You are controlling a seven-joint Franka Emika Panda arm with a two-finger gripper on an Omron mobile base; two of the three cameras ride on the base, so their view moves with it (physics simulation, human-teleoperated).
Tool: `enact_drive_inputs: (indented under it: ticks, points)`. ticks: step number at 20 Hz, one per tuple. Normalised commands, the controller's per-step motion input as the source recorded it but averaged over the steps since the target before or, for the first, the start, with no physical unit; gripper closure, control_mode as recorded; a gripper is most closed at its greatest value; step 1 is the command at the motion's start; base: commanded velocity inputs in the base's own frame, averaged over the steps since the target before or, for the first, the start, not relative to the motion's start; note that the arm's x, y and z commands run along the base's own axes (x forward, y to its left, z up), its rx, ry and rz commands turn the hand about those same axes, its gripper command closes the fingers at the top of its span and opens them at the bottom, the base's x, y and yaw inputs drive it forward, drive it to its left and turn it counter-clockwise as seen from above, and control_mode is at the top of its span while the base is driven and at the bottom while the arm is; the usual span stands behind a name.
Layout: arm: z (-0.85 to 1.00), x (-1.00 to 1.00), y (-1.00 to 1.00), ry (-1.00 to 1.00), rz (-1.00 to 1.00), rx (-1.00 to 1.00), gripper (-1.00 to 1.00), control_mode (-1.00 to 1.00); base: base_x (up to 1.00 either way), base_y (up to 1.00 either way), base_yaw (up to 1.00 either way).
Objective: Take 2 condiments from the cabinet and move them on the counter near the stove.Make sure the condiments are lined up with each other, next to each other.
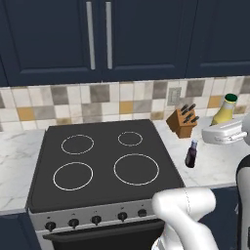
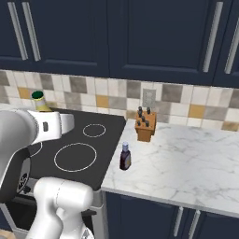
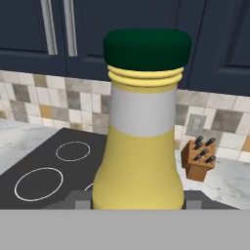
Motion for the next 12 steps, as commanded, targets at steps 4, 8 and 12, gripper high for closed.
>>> enact_drive_inputs:
  ticks: [4,8,12]
  points:
    - [0.00,0.00,0.00,0.00,0.00,0.00,1.00,1.00,0.39,0.21,-0.06]
    - [0.00,0.00,0.00,0.00,0.00,0.00,1.00,1.00,0.04,0.03,-0.02]
    - [0.00,0.00,0.00,0.00,0.00,0.00,1.00,1.00,0.00,0.01,0.00]
